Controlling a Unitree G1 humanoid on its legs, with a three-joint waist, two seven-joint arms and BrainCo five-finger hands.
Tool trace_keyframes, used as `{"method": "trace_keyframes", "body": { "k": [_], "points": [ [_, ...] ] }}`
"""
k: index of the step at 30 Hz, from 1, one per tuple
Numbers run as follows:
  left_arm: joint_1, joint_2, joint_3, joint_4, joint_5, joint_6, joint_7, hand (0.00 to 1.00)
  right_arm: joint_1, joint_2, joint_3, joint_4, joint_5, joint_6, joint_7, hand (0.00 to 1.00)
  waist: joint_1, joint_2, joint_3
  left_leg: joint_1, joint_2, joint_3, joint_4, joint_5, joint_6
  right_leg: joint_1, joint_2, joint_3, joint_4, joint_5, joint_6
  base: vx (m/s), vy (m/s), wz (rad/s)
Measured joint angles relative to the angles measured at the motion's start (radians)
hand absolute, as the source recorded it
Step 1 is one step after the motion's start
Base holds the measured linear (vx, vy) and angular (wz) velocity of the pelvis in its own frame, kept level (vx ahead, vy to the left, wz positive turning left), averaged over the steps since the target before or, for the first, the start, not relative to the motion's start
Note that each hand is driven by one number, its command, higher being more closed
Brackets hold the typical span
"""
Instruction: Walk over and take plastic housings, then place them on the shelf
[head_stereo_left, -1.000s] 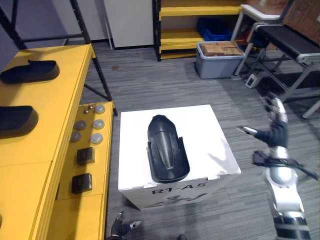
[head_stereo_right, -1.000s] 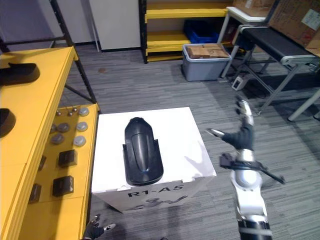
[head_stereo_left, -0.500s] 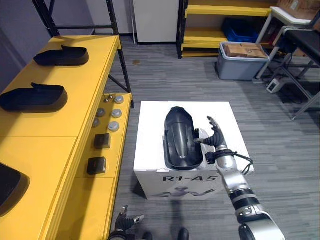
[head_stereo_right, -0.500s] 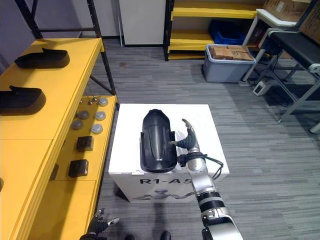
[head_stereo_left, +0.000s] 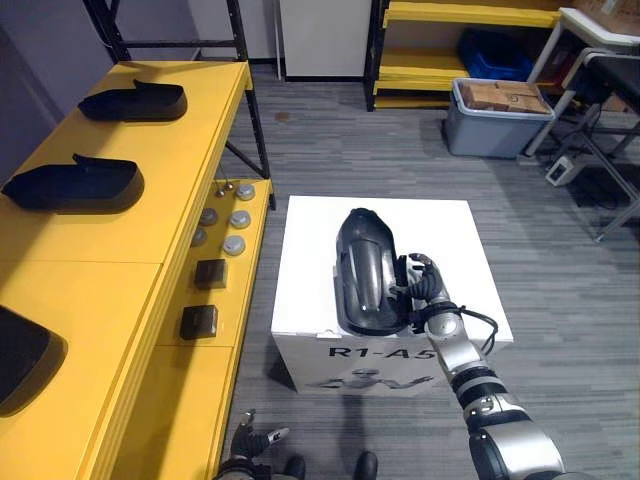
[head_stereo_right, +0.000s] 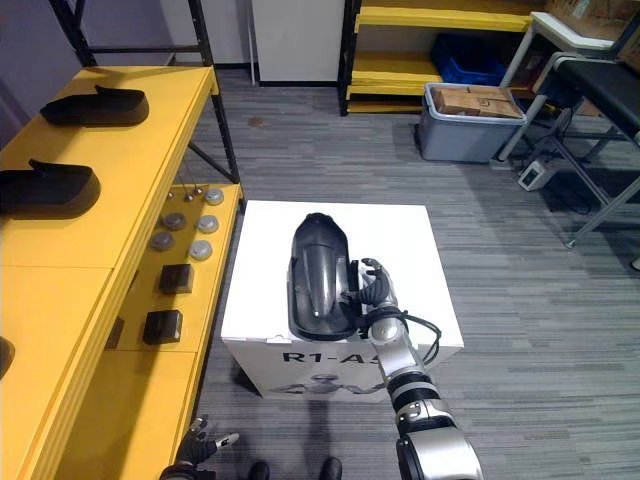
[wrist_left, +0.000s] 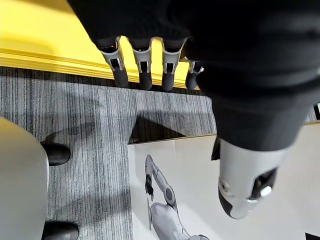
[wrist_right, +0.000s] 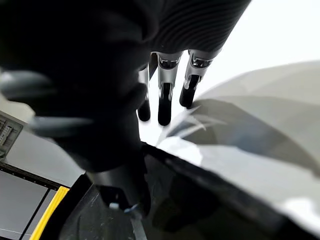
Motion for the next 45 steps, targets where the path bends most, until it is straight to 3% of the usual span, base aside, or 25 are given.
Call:
{"method": "trace_keyframes", "body": {
  "k": [15,22,27,34,39,45],
  "points": [
    [-0.026,0.02,-0.025,0.027,-0.026,0.001,-0.004,0.0,-0.007,-0.023,0.003,-0.002,0.209,-0.009,0.094,1.0,0.001,-0.014,0.005,0.012,0.006,0.026,-0.001,-0.002,-0.003,0.001,0.002,0.026,0.002,0.0,0.0,0.03,-0.001,-0.05],
    [0.012,0.011,-0.013,-0.08,-0.04,0.002,-0.002,0.0,0.112,-0.007,-0.016,-0.229,0.222,-0.008,0.061,1.0,-0.002,-0.014,0.005,0.006,0.005,0.024,0.003,-0.002,-0.003,-0.003,0.001,0.028,0.002,0.0,0.0,0.0,0.0,0.0],
    [0.031,-0.006,0.029,-0.233,-0.051,0.001,0.013,0.0,0.187,0.013,-0.054,-0.425,0.182,-0.008,-0.005,1.0,-0.007,-0.014,0.004,-0.008,0.006,0.023,0.013,-0.002,-0.004,-0.011,0.002,0.028,0.002,-0.001,0.0,0.0,0.0,0.0],
    [0.029,-0.048,0.037,-0.615,-0.08,-0.016,0.046,0.0,0.214,0.088,-0.079,-0.637,0.06,-0.011,-0.109,1.0,-0.012,-0.012,0.001,-0.019,0.004,0.021,0.034,-0.004,-0.005,-0.01,0.002,0.024,0.002,-0.001,-0.001,0.0,0.0,0.0],
    [0.003,-0.05,-0.061,-0.782,-0.115,-0.042,0.046,0.0,0.216,0.123,-0.063,-0.713,0.005,-0.012,-0.137,1.0,-0.011,0.0,-0.011,-0.016,0.003,0.02,0.035,-0.004,-0.005,-0.005,0.001,0.02,0.002,-0.001,-0.001,0.01,0.002,0.02],
    [-0.09,-0.048,-0.191,-0.827,-0.205,-0.056,0.039,0.0,0.217,0.124,0.023,-0.786,-0.066,-0.029,-0.146,1.0,-0.017,0.006,-0.019,-0.008,0.003,0.021,0.037,-0.004,-0.005,0.003,0.002,0.021,0.002,0.0,-0.002,0.0,0.0,0.0]
  ]
}}
